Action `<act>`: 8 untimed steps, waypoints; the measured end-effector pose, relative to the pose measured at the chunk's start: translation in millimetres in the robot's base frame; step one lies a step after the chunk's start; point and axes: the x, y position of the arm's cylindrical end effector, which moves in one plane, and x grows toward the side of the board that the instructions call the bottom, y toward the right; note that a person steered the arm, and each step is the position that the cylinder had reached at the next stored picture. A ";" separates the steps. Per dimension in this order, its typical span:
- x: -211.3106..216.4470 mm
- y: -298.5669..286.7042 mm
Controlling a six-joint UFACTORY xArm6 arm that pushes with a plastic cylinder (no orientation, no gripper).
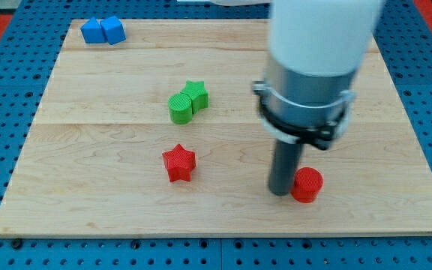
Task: Push the red star to the right side
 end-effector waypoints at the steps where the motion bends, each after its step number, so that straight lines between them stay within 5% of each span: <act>1: 0.0 59.8; 2: 0.0 76.9; 3: 5.9 23.7; 5: 24.0 -174.0; 6: -15.1 -239.9; 7: -59.1 -227.2; 8: -38.8 -152.2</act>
